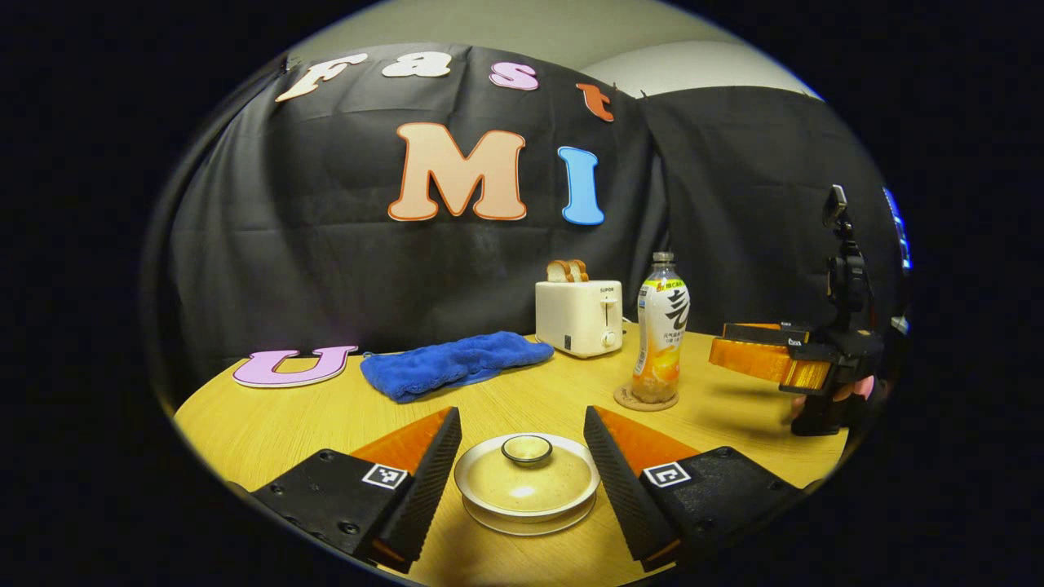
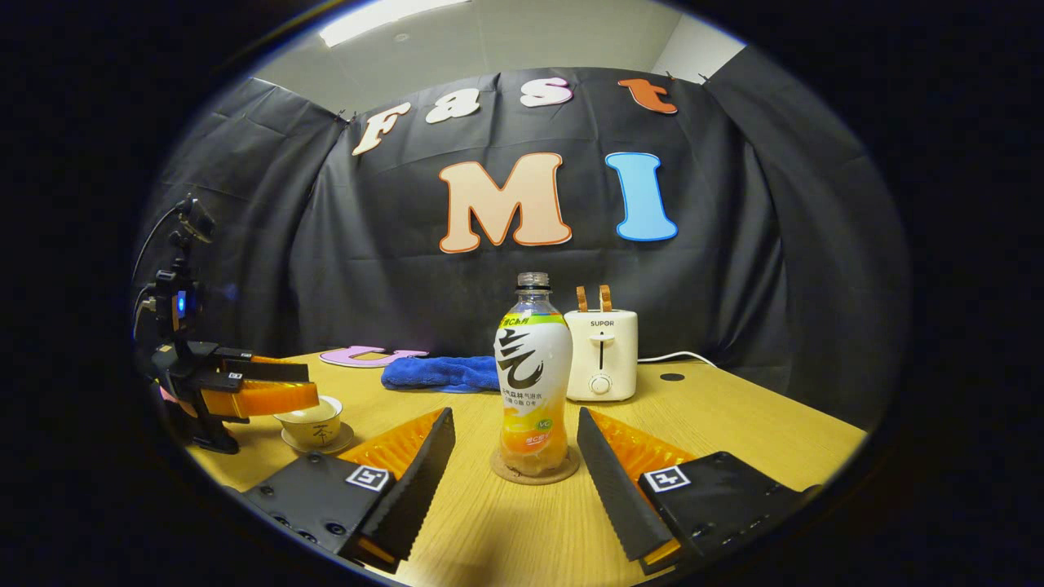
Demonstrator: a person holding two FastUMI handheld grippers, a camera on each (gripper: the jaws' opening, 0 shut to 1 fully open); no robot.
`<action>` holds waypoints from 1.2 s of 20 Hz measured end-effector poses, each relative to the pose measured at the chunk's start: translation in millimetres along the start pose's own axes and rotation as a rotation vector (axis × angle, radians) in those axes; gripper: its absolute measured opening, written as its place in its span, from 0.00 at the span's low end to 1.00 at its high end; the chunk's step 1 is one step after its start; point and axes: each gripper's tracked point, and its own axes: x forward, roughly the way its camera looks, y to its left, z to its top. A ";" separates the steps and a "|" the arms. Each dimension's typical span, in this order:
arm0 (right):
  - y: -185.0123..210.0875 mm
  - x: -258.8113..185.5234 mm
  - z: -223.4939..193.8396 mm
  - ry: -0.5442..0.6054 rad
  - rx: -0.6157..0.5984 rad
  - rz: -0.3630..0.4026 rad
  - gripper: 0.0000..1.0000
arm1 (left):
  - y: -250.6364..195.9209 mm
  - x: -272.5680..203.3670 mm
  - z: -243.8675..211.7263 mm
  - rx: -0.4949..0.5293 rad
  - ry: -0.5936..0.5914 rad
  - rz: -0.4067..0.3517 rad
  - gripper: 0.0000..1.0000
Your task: Open the teacup lid with one hand, grasp the water bottle and pour water into the teacup with the other hand; after pouring, place the water bottle on the coaster and then close the teacup lid.
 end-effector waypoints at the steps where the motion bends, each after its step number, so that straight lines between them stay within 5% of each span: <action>1: -0.5 0.0 -0.3 0.000 0.000 0.000 0.92 | 0.6 -1.4 1.9 -0.004 -0.013 0.003 0.89; 8: -1.1 7.4 -1.5 -0.001 -0.003 0.002 0.92 | -1.7 -21.4 7.9 -0.004 -0.062 0.006 0.90; 23: -4.5 12.4 -3.5 -0.005 -0.003 0.003 0.92 | 53.5 -61.4 3.3 -0.010 -0.050 0.342 0.95; 24: -4.7 12.9 -3.4 -0.005 -0.003 0.003 1.00 | 58.3 -63.9 3.1 -0.011 -0.049 0.371 0.95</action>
